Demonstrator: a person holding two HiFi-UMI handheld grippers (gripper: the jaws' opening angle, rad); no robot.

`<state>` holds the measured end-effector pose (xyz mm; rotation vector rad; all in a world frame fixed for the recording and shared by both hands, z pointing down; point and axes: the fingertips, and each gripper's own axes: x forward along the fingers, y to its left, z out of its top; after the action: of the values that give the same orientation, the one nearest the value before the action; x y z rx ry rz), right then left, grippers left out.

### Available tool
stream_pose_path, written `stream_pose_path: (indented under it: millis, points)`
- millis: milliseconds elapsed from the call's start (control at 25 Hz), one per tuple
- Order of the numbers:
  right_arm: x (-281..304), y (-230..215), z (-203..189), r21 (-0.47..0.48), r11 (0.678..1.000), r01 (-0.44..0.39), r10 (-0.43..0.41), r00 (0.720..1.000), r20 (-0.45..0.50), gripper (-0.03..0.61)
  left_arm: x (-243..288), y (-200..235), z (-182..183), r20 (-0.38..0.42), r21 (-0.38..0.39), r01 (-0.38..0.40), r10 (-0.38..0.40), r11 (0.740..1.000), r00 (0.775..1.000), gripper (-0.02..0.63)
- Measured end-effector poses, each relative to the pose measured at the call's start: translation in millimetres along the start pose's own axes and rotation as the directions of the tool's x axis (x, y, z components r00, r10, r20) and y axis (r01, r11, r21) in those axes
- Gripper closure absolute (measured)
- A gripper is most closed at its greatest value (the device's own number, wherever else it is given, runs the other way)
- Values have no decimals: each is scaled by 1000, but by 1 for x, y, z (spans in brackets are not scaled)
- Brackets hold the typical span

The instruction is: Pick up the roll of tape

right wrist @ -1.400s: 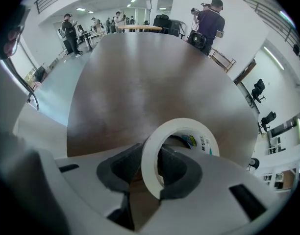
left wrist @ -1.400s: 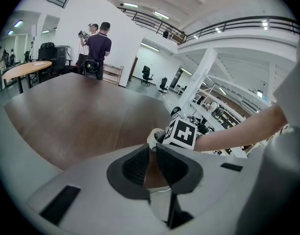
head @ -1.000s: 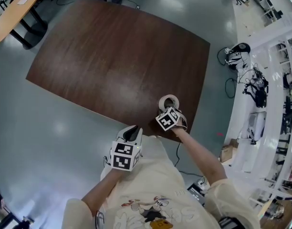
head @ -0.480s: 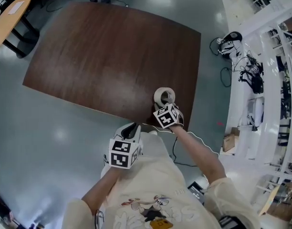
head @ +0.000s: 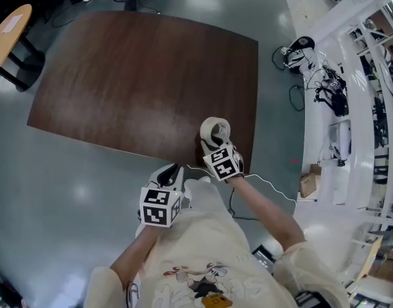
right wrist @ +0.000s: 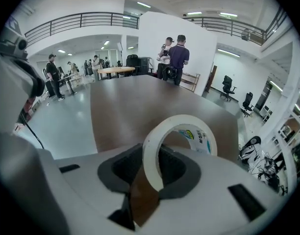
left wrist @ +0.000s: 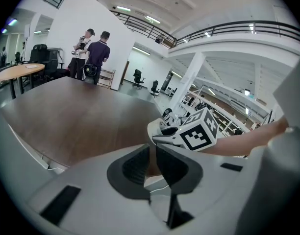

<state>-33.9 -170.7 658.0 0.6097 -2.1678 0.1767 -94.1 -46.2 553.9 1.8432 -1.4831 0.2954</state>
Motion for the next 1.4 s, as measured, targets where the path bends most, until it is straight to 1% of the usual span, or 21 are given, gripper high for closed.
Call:
stream_pose_path:
  millis: [160, 400, 600, 800, 920, 1040, 1320, 1400]
  points:
    - [-21, 9, 17, 18, 1000, -6, 5, 998, 66, 480, -6, 0, 7, 17, 6, 4, -4, 1000, 1000, 565]
    - [-53, 15, 40, 16, 1000, -6, 3, 988, 154, 480, -5, 0, 16, 36, 8, 13, -13, 1000, 999, 566]
    - [-82, 20, 59, 23, 1000, -7, 1, 974, 225, 480, -12, 2, 30, 70, 9, 15, -15, 1000, 997, 566]
    - [-115, 20, 75, 46, 999, -4, -10, 955, 297, 482, -22, 2, 44, 112, -1, 15, -15, 1000, 994, 566]
    - [-139, 21, 91, 50, 999, 0, -17, 938, 346, 482, -35, -1, 57, 145, 5, 18, -19, 1000, 989, 566]
    - [-165, 21, 103, 47, 999, 14, -32, 914, 404, 482, -46, -7, 67, 184, 11, 22, -24, 1000, 983, 566]
    - [-220, 15, 117, 58, 995, 77, -96, 861, 500, 482, -74, -22, 93, 279, 41, 16, -27, 999, 960, 589]
    - [-234, 13, 117, 69, 994, 88, -111, 846, 521, 482, -80, -28, 98, 290, 41, 26, -37, 999, 956, 594]
